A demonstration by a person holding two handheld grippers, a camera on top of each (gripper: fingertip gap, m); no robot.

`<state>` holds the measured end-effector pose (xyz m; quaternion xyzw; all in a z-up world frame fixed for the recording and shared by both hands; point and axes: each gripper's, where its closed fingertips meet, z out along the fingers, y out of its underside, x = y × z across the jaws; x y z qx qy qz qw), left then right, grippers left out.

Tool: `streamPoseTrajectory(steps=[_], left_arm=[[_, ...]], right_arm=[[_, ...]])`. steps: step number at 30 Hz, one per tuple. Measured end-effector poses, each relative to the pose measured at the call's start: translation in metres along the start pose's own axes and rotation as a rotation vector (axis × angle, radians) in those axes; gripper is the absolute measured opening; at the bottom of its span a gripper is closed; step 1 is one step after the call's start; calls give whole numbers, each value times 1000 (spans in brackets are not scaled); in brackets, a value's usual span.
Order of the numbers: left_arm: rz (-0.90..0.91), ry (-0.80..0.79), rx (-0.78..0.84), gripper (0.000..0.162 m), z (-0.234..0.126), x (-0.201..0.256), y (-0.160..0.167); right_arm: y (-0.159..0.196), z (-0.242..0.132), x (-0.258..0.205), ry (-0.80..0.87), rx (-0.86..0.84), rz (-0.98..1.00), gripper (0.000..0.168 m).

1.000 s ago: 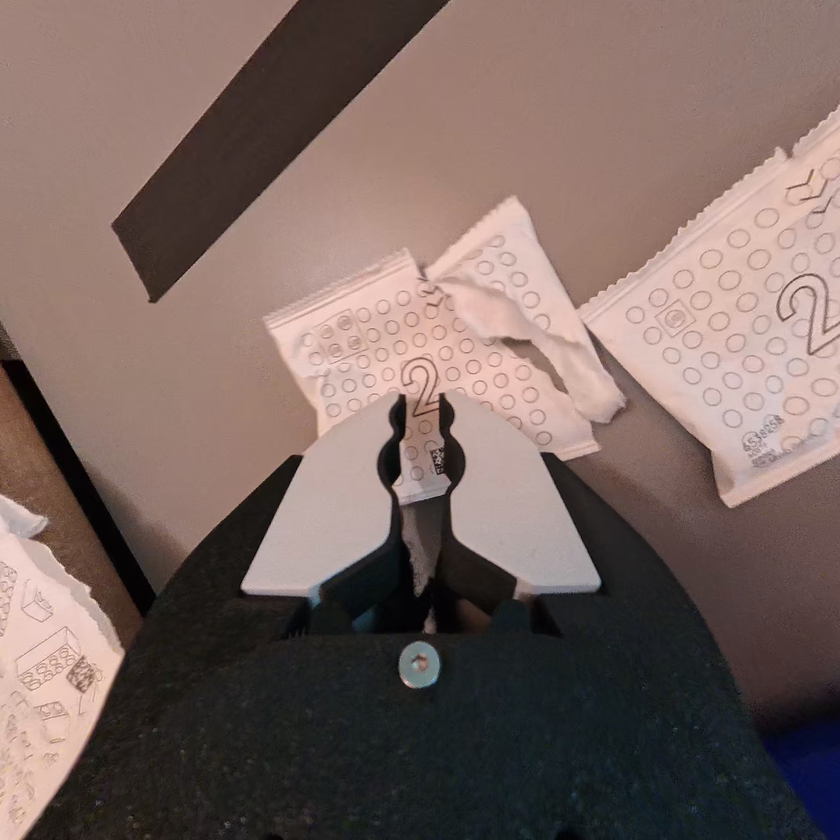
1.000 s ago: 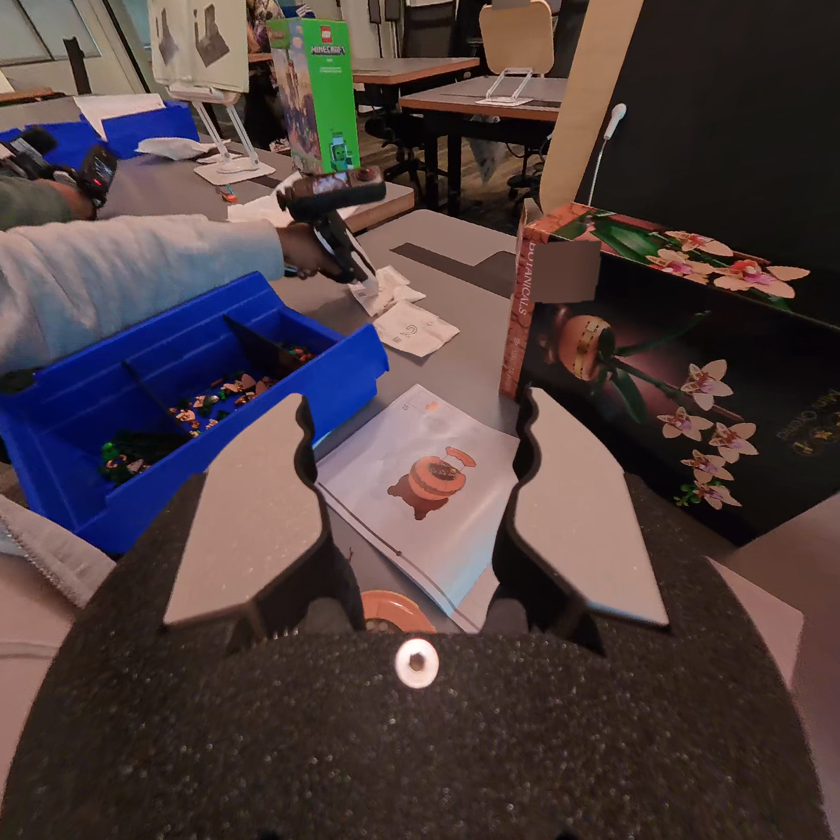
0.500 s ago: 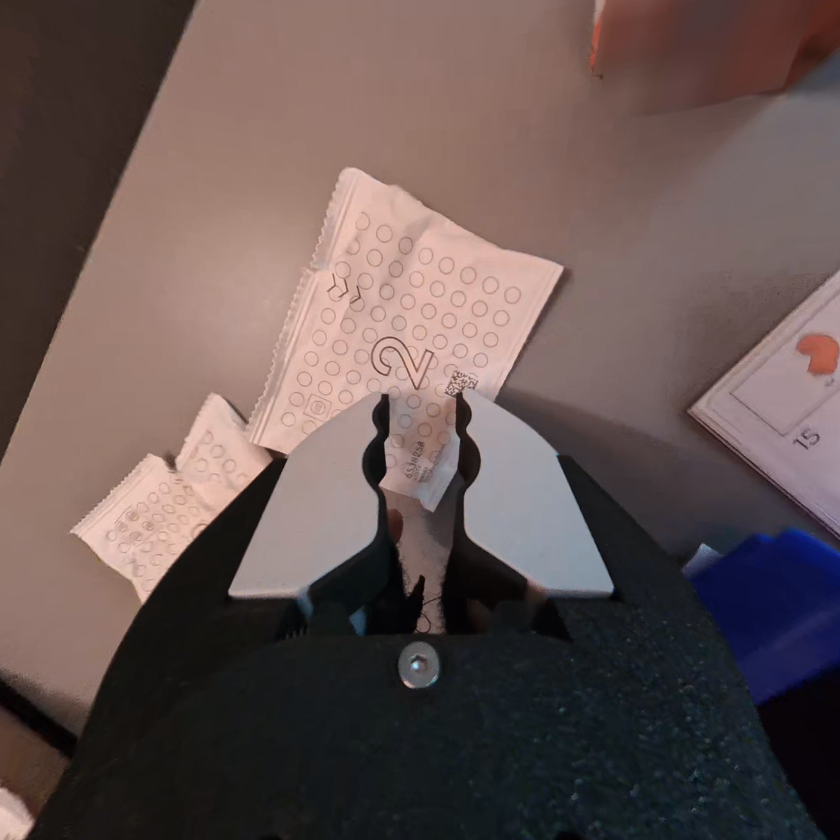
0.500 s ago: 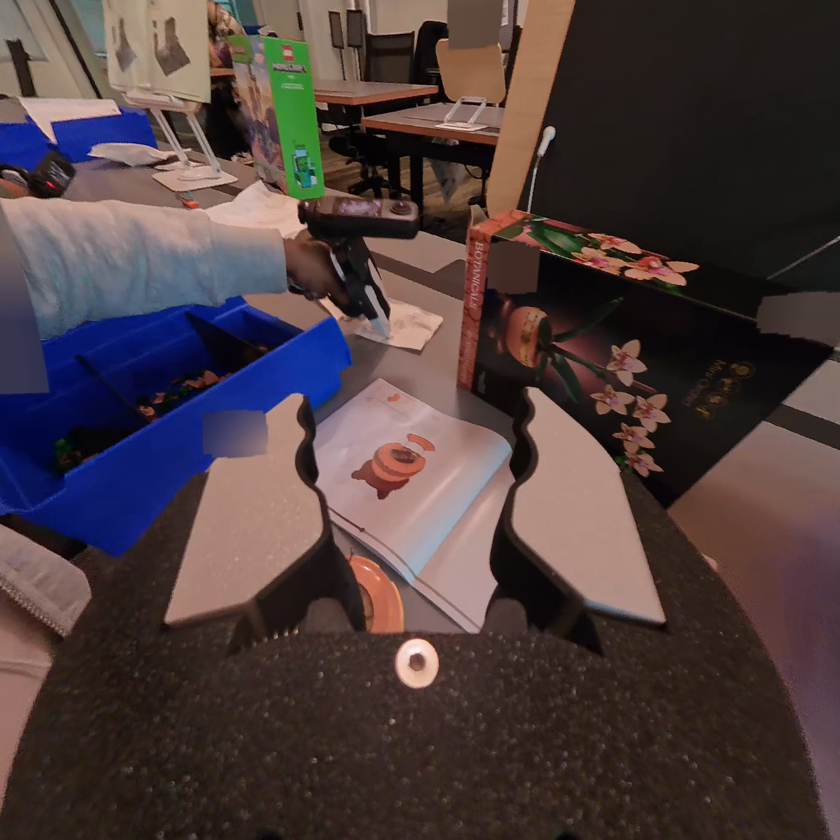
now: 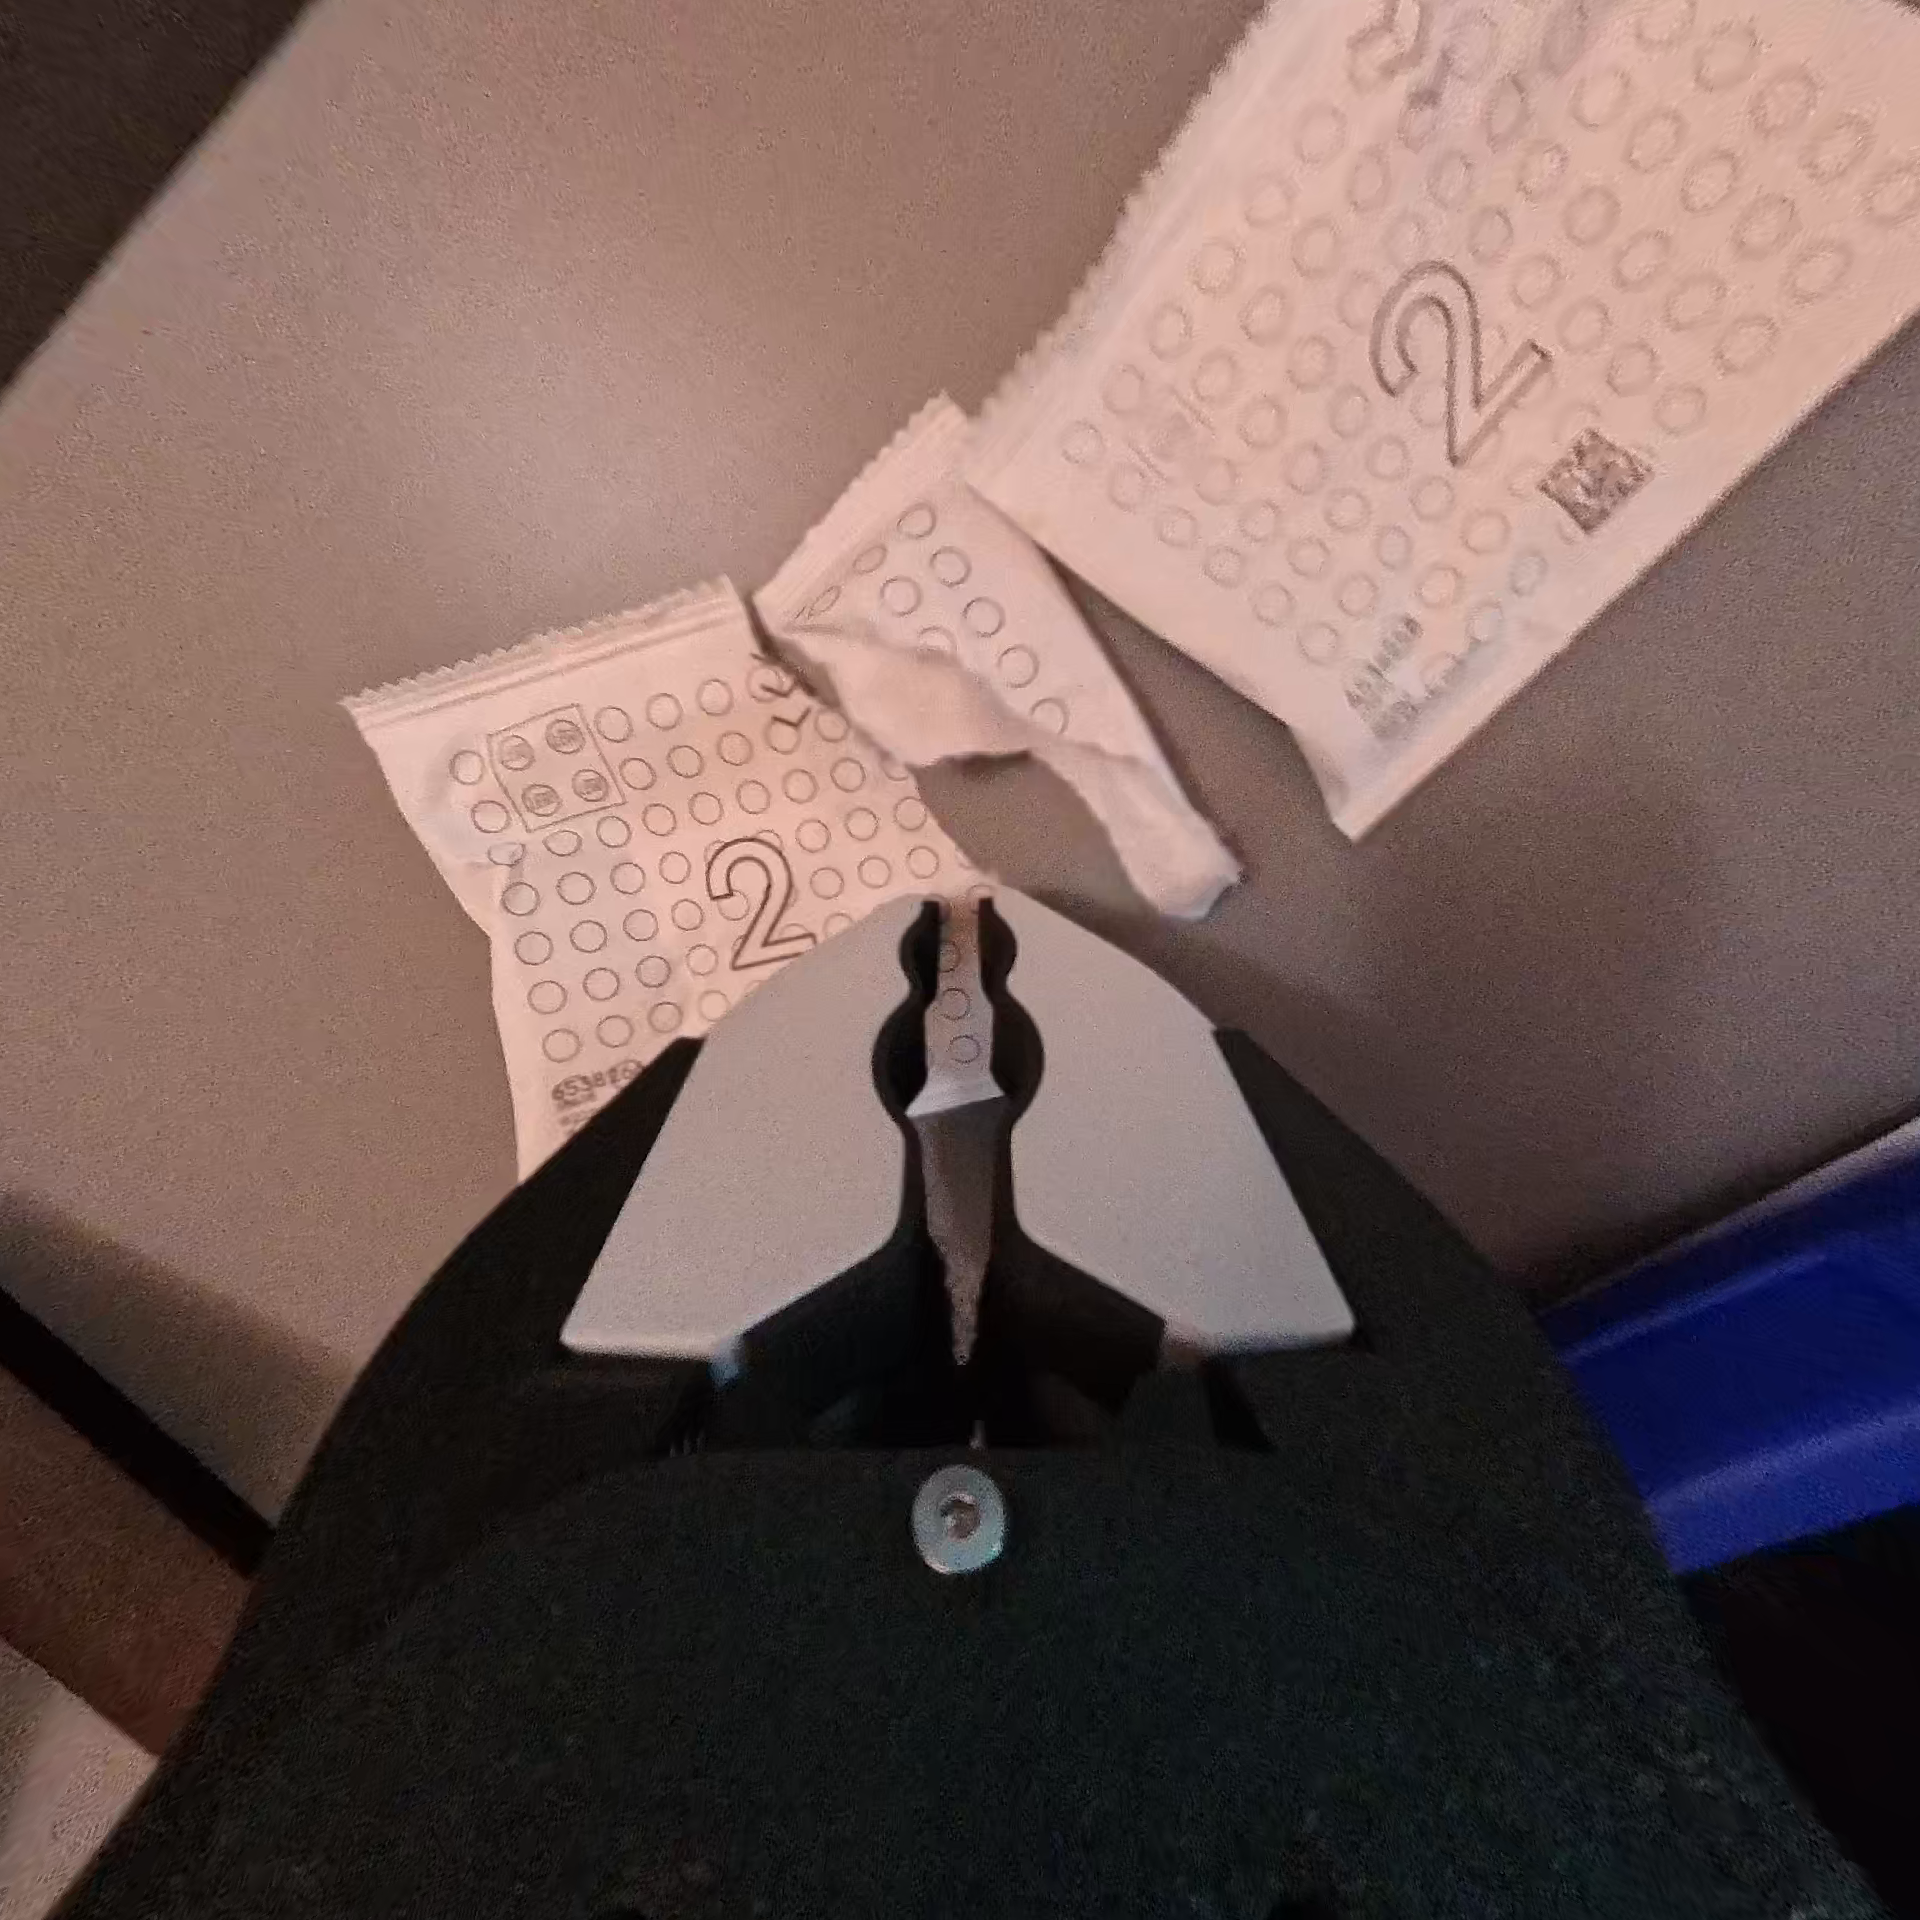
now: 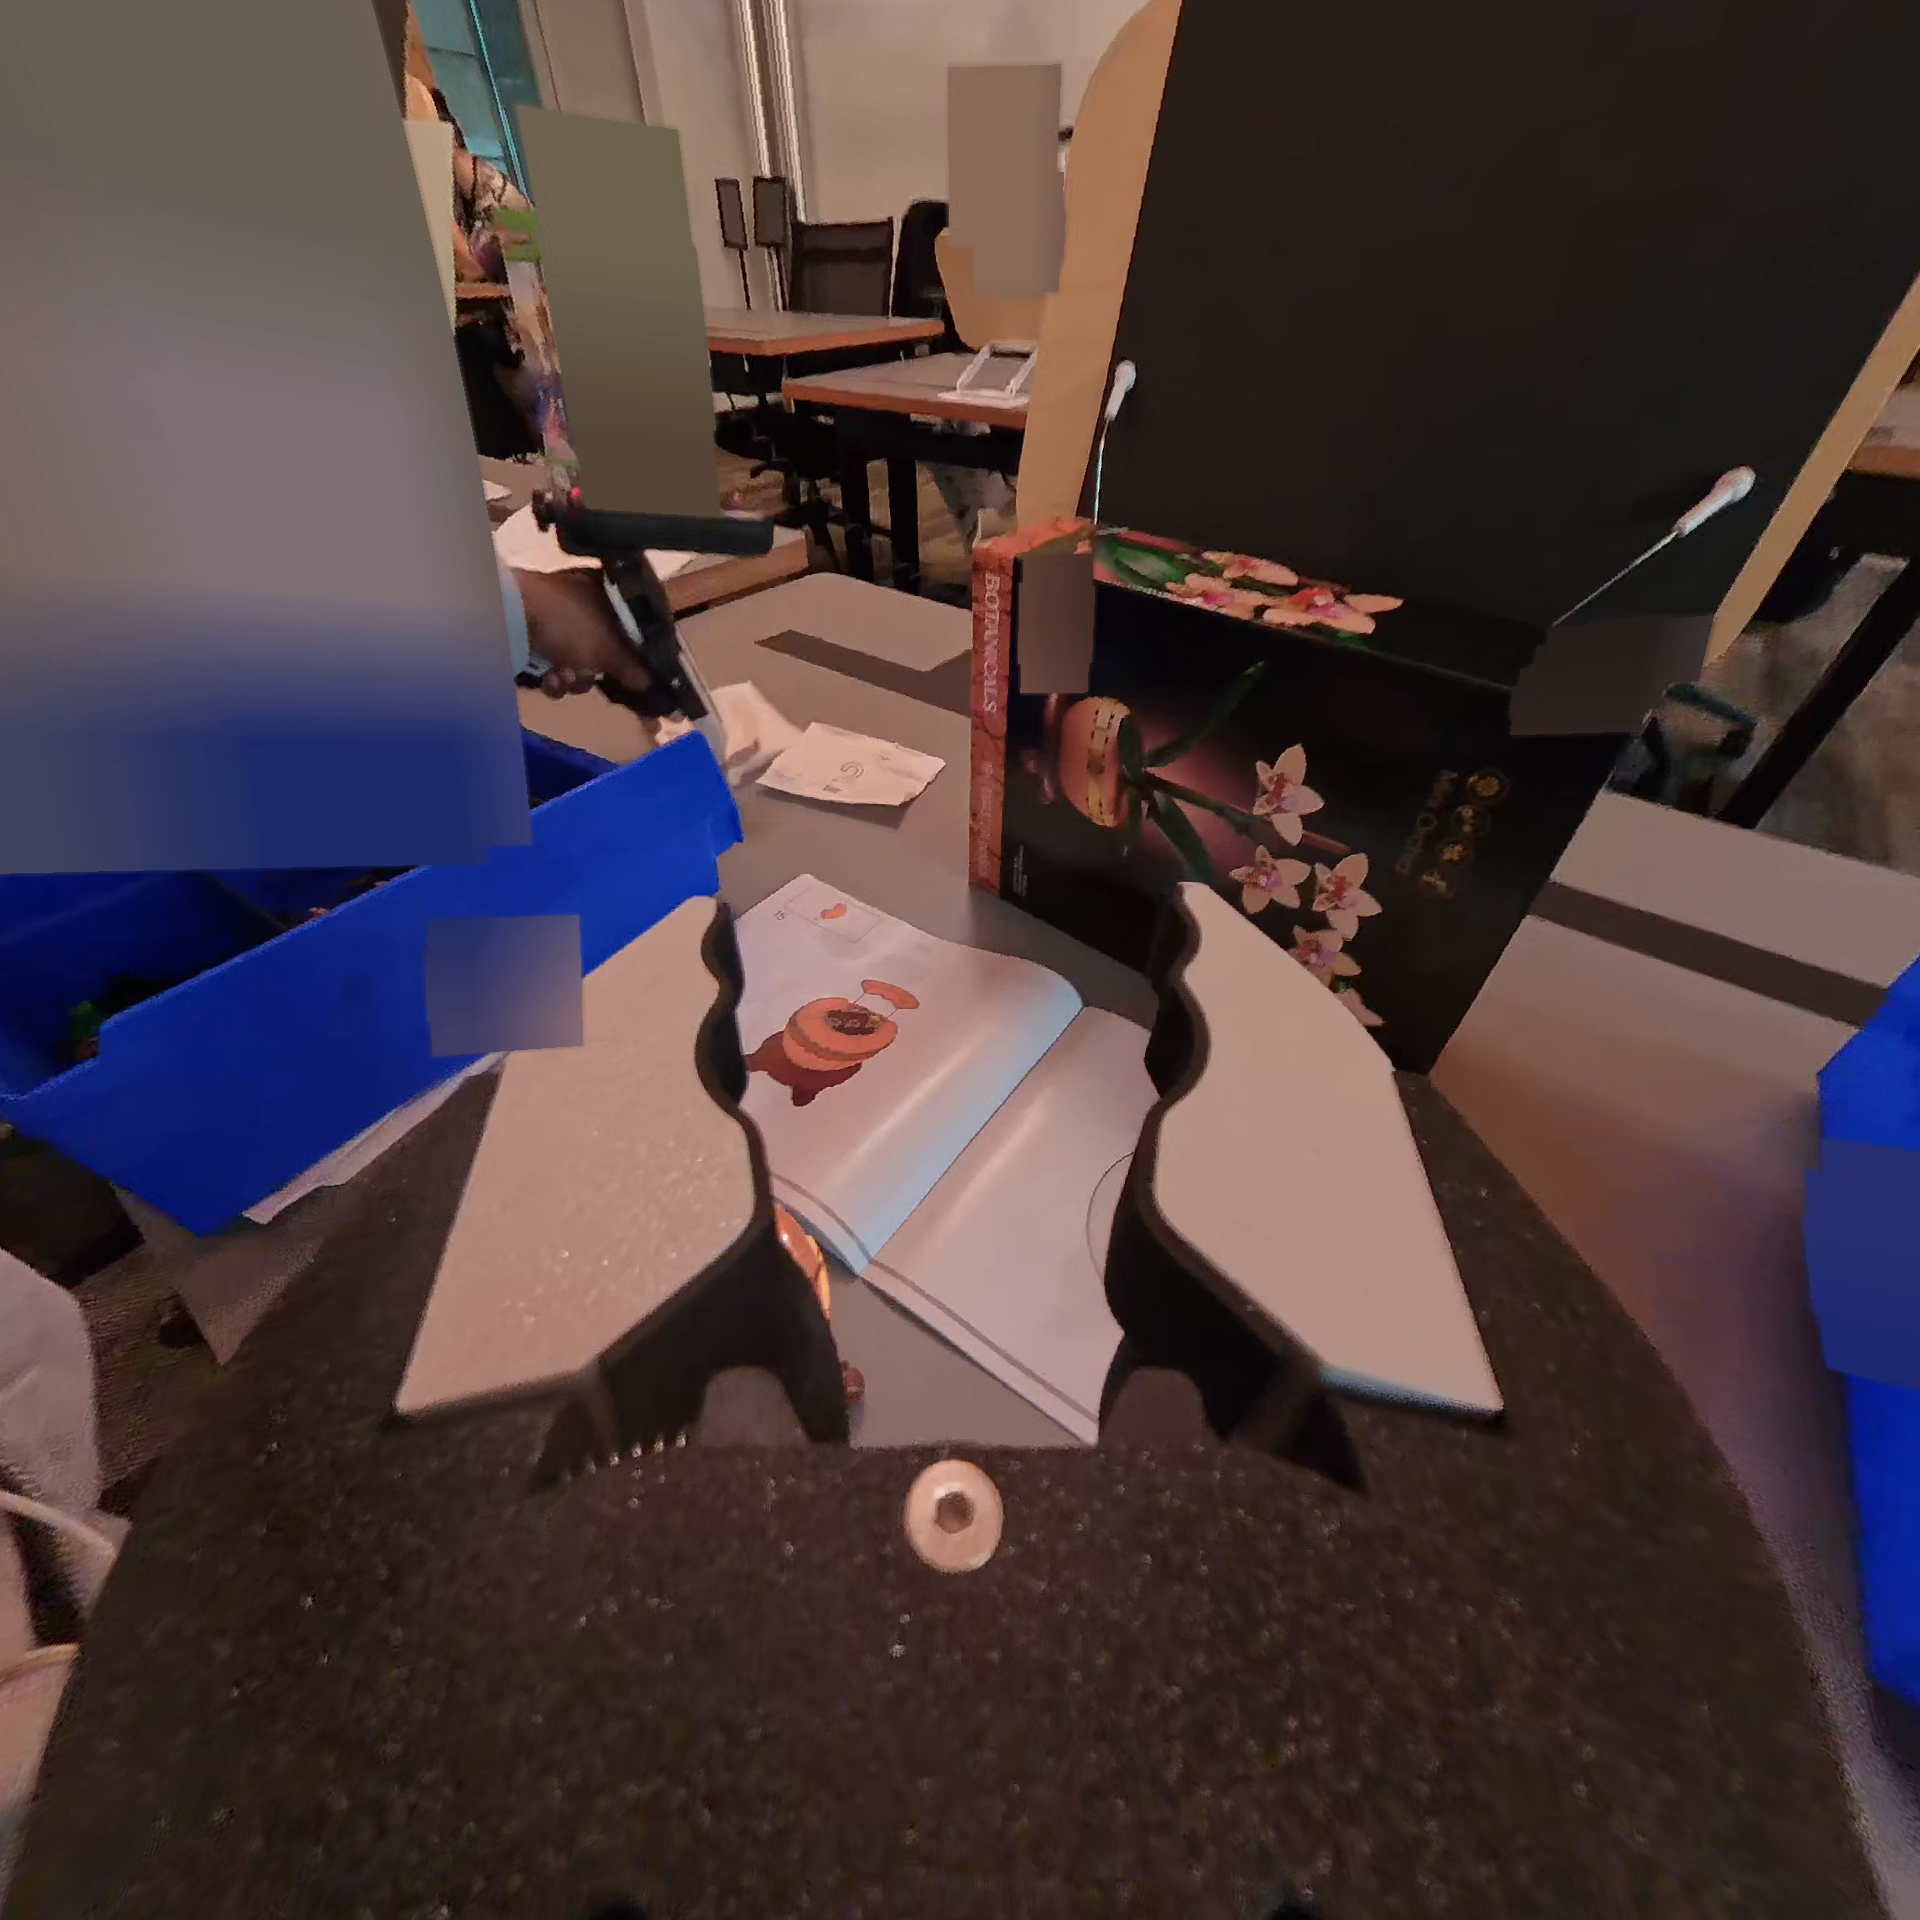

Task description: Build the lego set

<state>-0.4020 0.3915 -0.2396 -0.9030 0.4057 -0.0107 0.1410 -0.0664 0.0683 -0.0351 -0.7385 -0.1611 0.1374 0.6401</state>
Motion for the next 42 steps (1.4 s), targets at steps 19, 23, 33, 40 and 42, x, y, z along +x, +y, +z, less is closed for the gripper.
streamPoseTrajectory(steps=[19, 23, 33, 40, 42], left_arm=[[205, -57, 815, 46, -273, 212, 3], [249, 66, 867, 40, -253, 337, 28], [253, 173, 816, 38, -211, 395, -7], [308, 187, 824, 39, -220, 396, -27], [322, 186, 820, 40, -217, 397, -29]], right_arm=[[98, -13, 31, -247, -124, -423, 33], [158, -31, 70, -355, -434, -472, 41], [203, -47, 128, -578, -682, -726, 34], [202, -42, 129, -659, -637, -744, 27], [202, -42, 124, -690, -627, -734, 27]])
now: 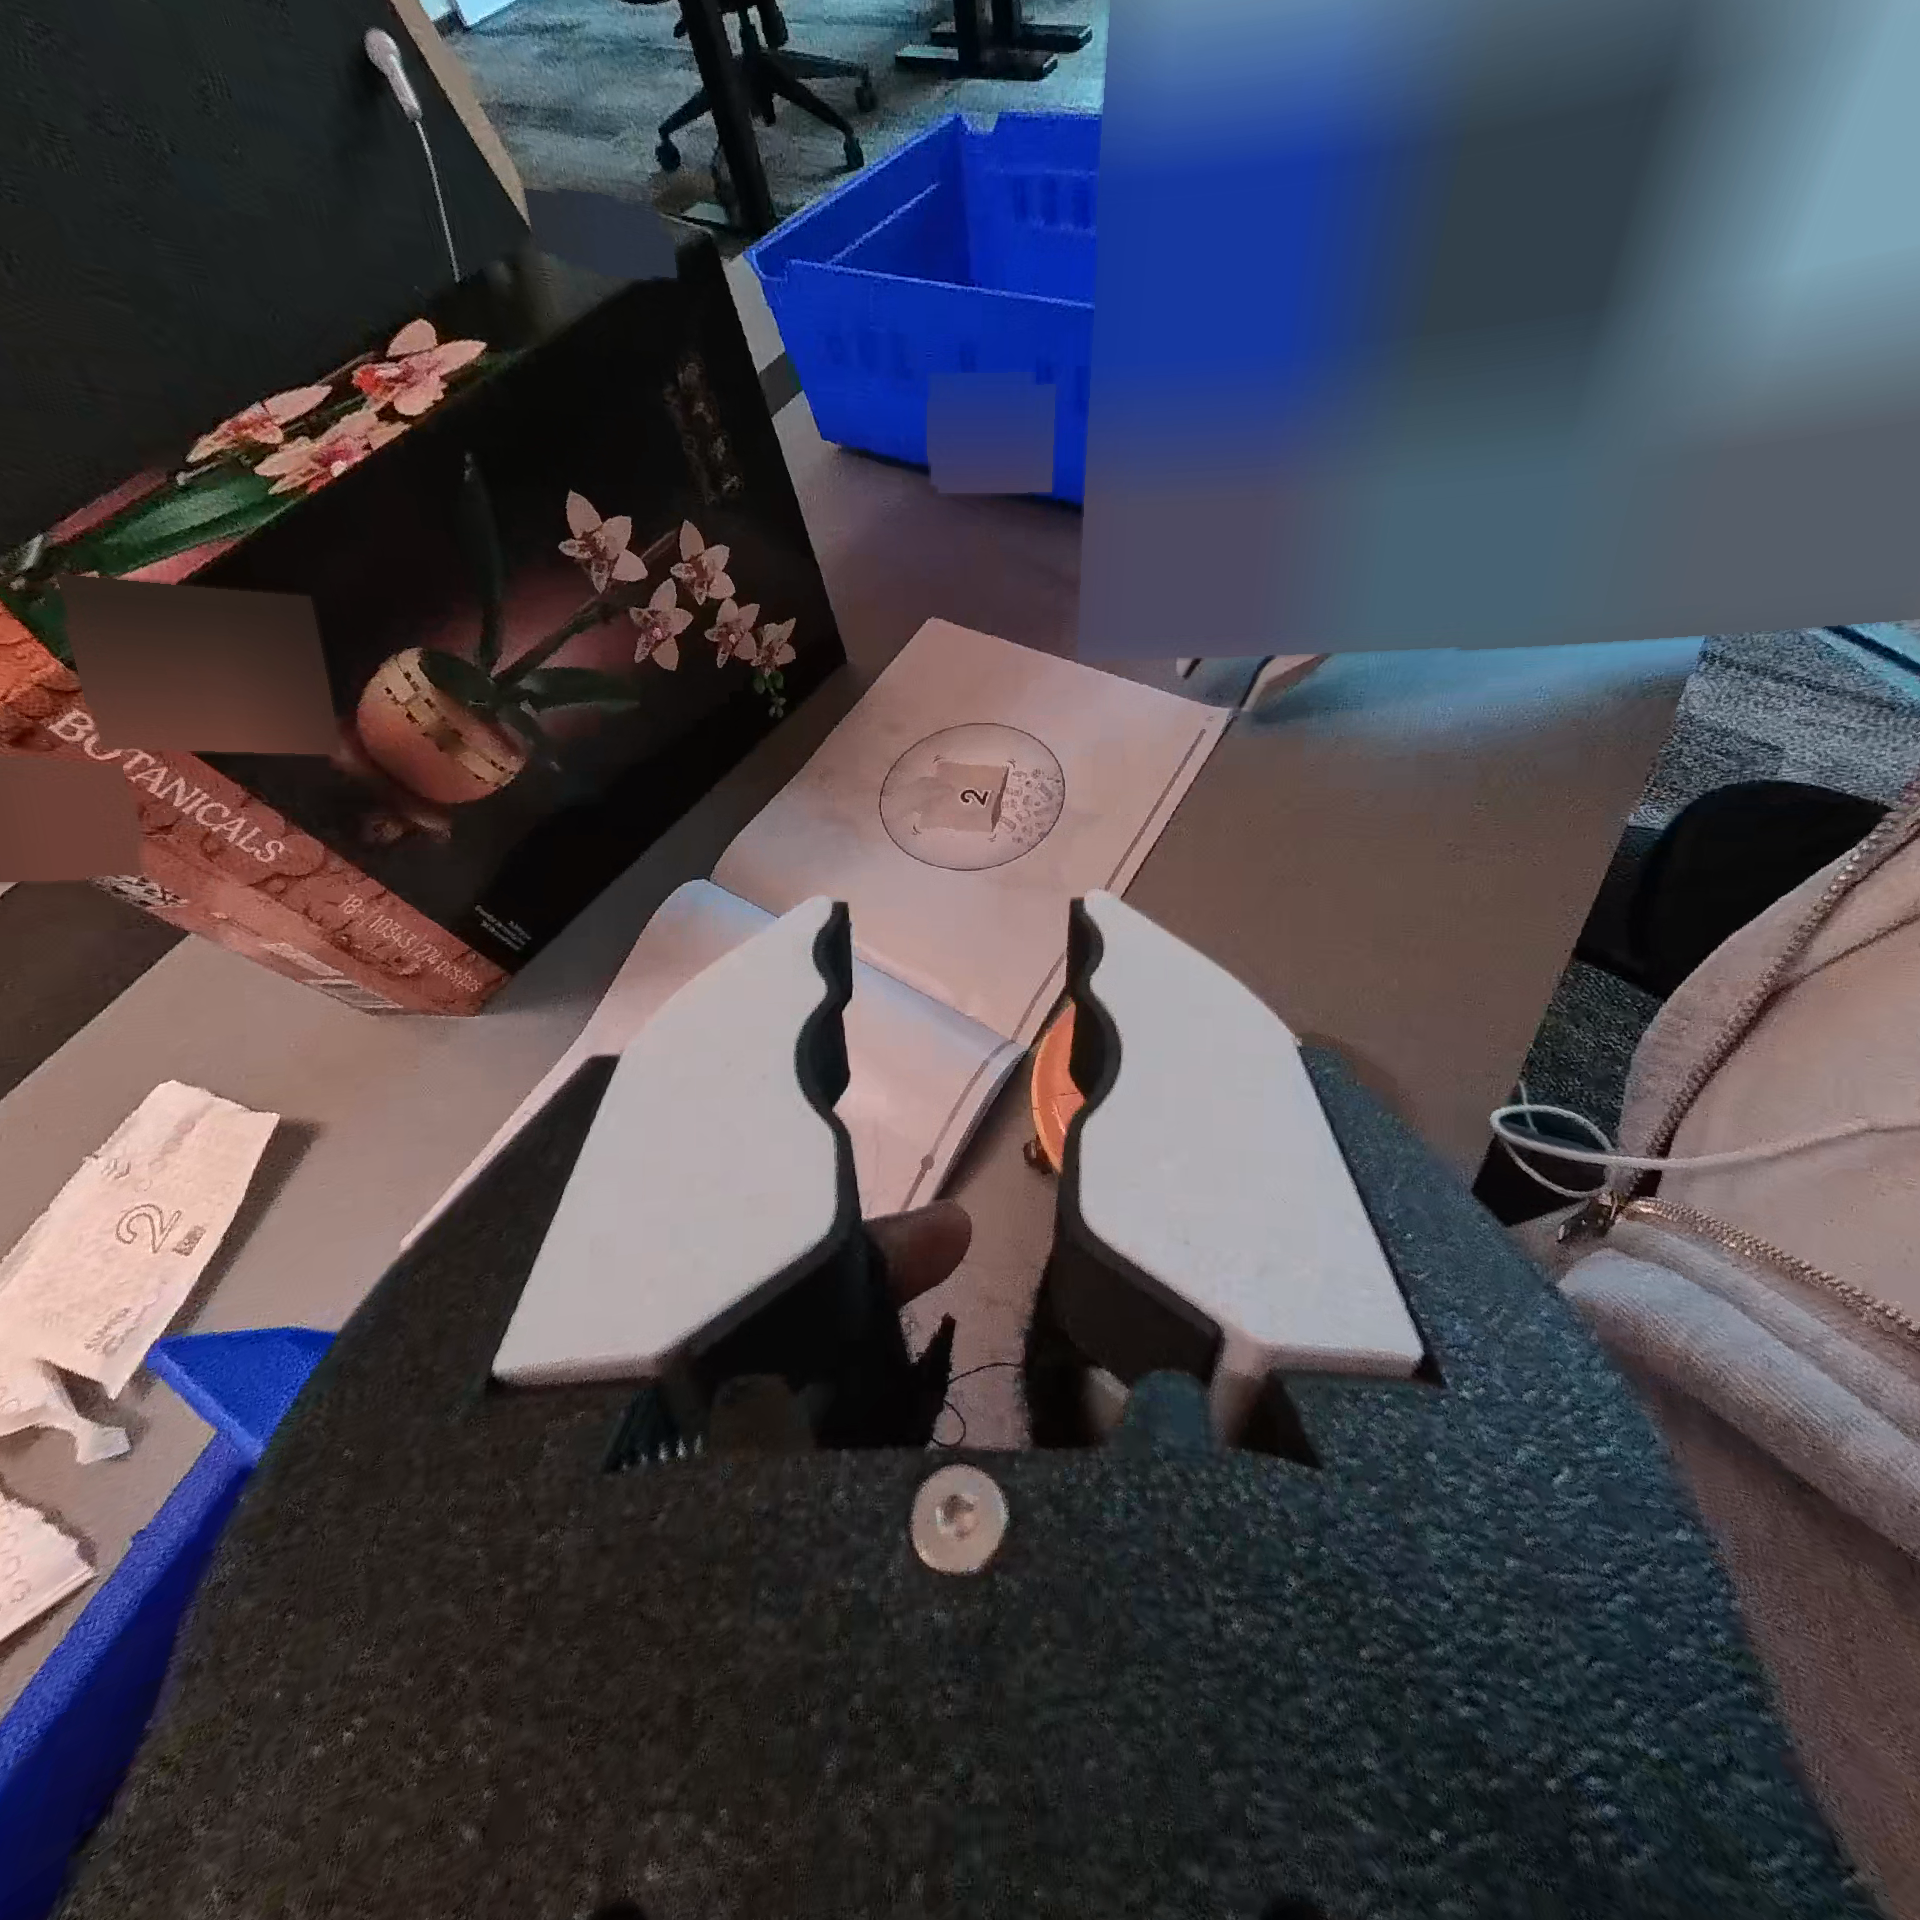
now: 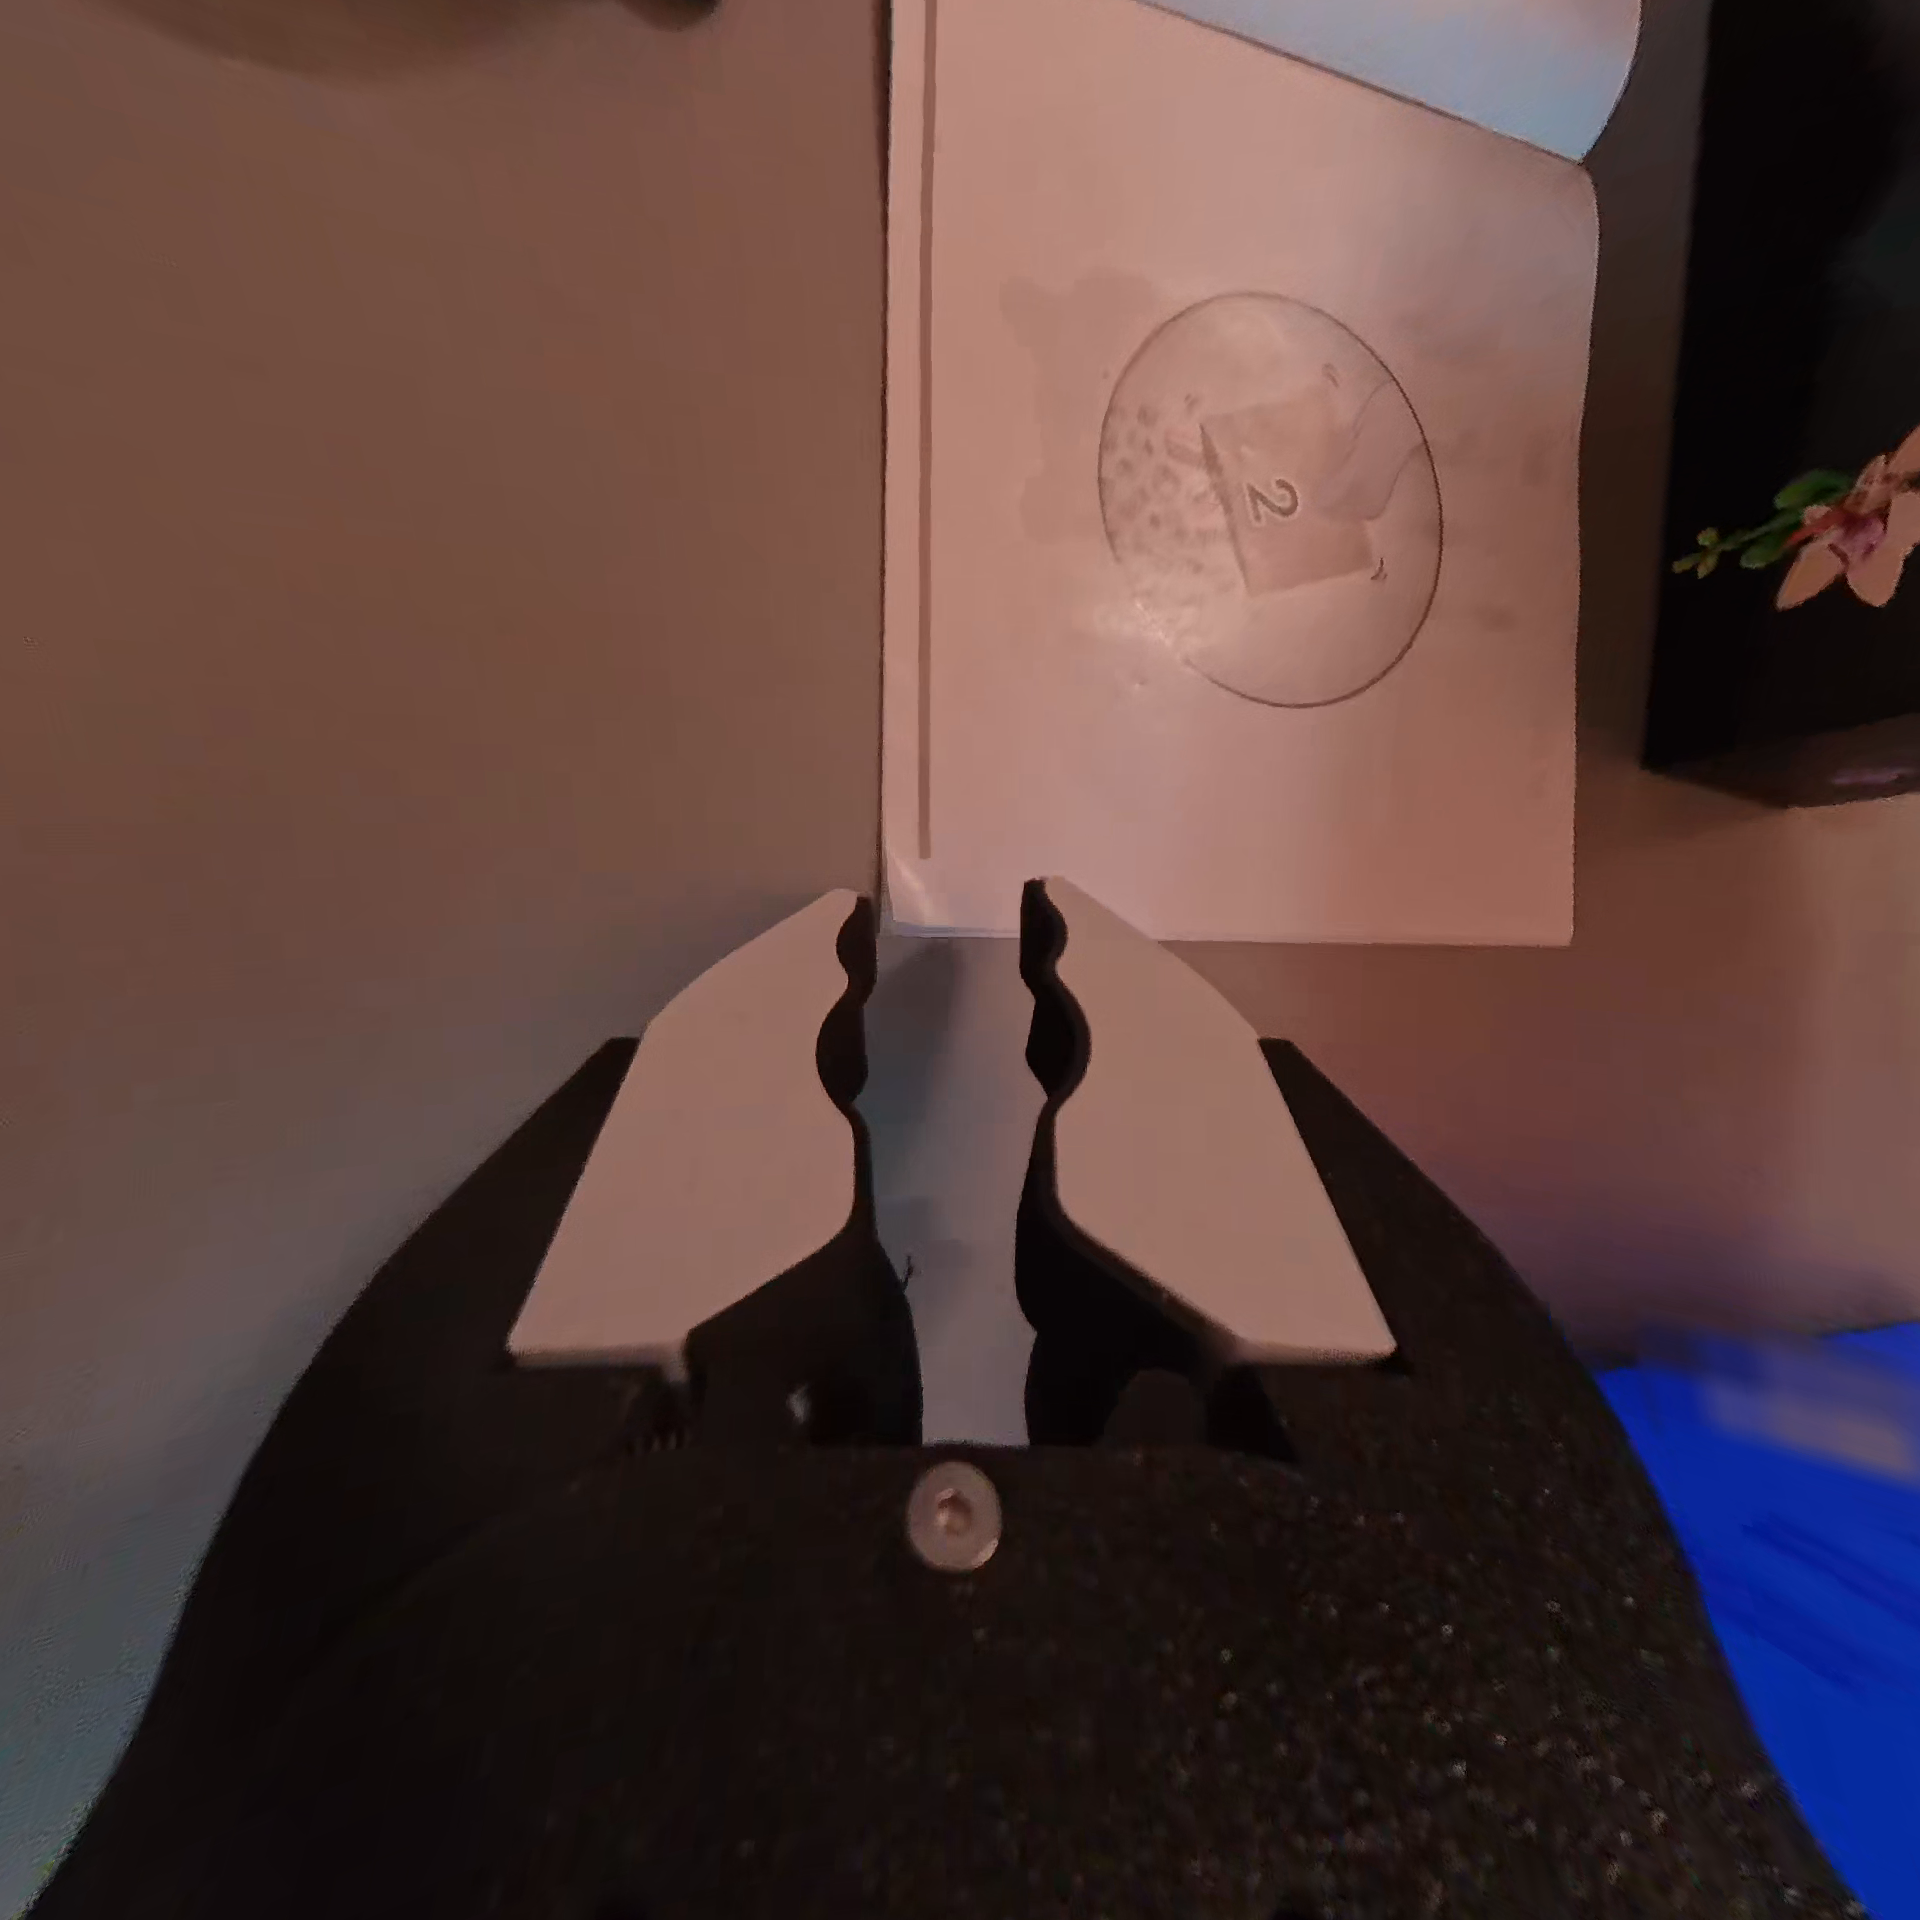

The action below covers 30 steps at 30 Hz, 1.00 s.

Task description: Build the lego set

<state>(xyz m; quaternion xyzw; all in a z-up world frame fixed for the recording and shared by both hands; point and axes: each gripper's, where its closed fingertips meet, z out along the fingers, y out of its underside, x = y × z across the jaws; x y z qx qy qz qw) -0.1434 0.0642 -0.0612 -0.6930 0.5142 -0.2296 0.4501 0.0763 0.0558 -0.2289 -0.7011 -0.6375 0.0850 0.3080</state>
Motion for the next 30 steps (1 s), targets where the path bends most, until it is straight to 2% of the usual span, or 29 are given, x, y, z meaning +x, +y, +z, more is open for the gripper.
streamPoseTrajectory(steps=[13, 22, 26, 30], left_arm=[[-8, 20, -11, 40, 2, -6, 8], [15, 6, -12, 40, 0, -11, 12], [72, 36, -46, 41, 10, -20, 8], [77, 165, -64, 42, 44, -22, -5]], right_arm=[[2, 1, 9, 16, -35, -12, 20], [1, 4, 5, 3, -64, -52, 0], [-13, -3, 13, 38, 37, 9, 0], [-34, -18, 29, 136, 190, 94, 0]])
